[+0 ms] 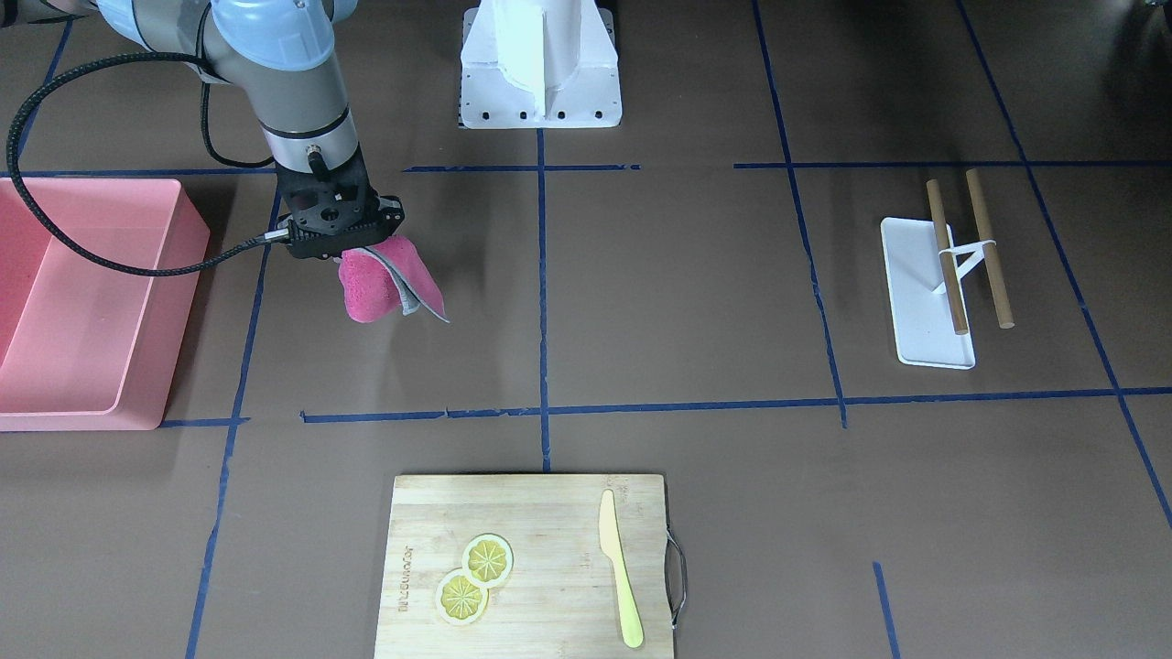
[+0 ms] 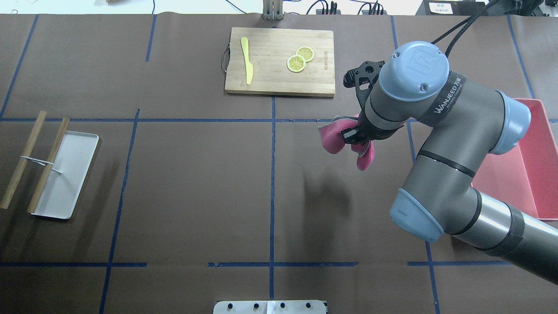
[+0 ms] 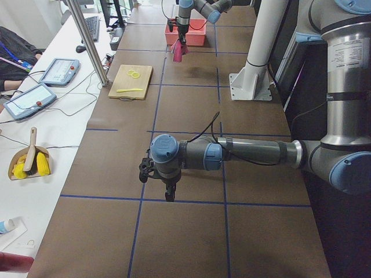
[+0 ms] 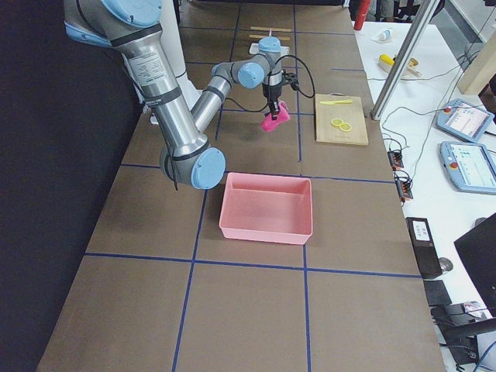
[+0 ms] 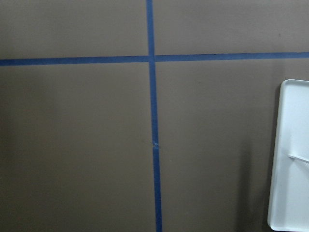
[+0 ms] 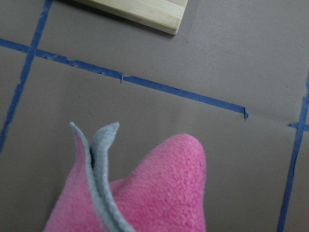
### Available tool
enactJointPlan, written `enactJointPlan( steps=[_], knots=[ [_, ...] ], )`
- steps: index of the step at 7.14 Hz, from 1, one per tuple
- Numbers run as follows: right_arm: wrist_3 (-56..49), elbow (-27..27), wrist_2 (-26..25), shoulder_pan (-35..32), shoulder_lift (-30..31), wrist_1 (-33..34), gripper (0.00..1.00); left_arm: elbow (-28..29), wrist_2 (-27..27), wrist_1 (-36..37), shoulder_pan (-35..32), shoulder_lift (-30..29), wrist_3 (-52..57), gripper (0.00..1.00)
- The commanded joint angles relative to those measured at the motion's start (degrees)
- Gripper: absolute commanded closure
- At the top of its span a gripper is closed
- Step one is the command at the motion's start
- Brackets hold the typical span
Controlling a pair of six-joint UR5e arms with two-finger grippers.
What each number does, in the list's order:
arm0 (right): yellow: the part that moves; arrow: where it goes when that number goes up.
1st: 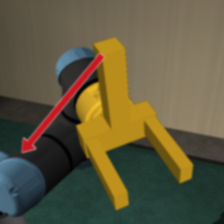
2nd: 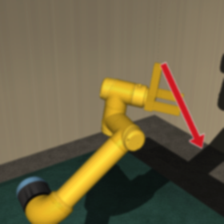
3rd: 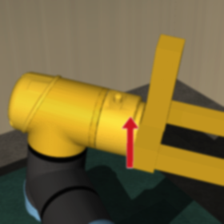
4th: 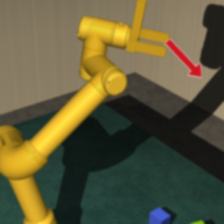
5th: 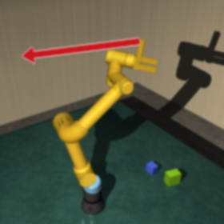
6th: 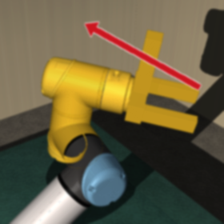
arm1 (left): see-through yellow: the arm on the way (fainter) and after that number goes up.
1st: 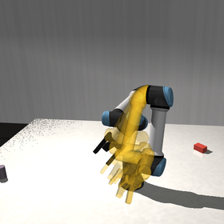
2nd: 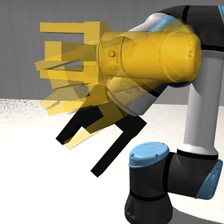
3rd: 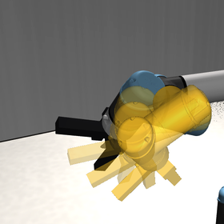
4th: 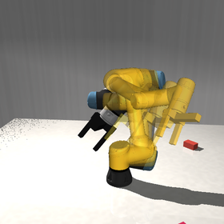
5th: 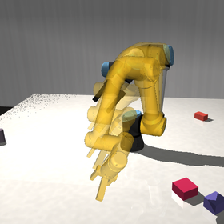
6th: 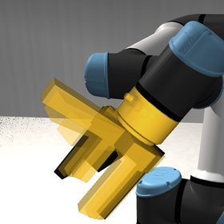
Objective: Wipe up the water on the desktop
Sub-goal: 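Wipe the table surface with the cloth in the right gripper, sweeping back and forth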
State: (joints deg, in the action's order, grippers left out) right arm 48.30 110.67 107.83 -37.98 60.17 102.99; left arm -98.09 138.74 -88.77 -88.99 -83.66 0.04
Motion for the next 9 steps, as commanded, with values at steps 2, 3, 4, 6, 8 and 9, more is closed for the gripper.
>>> enactJointPlan(
  steps=[2, 3, 4, 6, 8, 9],
  knots=[
    [6.1, -2.6, 0.1, 3.8, -1.3, 6.0, 1.0, 0.7, -0.2, -0.1, 0.0, -0.8, 0.4, 0.0],
    [6.2, -3.6, -0.3, 4.7, -0.9, 6.1, 1.0, 1.0, 0.0, -0.1, 0.0, -0.6, 0.2, 0.0],
    [6.4, -6.3, -1.3, 5.3, -1.0, 5.6, 1.0, 1.1, 0.0, -0.1, 0.0, -0.6, 0.2, 0.0],
    [10.7, -9.0, -2.9, 8.0, -1.6, 0.7, 1.0, 1.2, 0.0, -0.2, 0.0, -0.5, 0.3, 0.0],
    [22.0, -19.7, -3.1, 10.8, -11.6, -6.6, 1.0, 1.2, 0.0, -0.1, 0.0, -0.8, 0.2, 0.0],
    [24.7, -22.0, -3.5, 12.1, -14.9, -6.7, 1.0, 1.2, 0.0, -0.3, 0.0, -0.5, 0.5, 0.0]
  ],
)
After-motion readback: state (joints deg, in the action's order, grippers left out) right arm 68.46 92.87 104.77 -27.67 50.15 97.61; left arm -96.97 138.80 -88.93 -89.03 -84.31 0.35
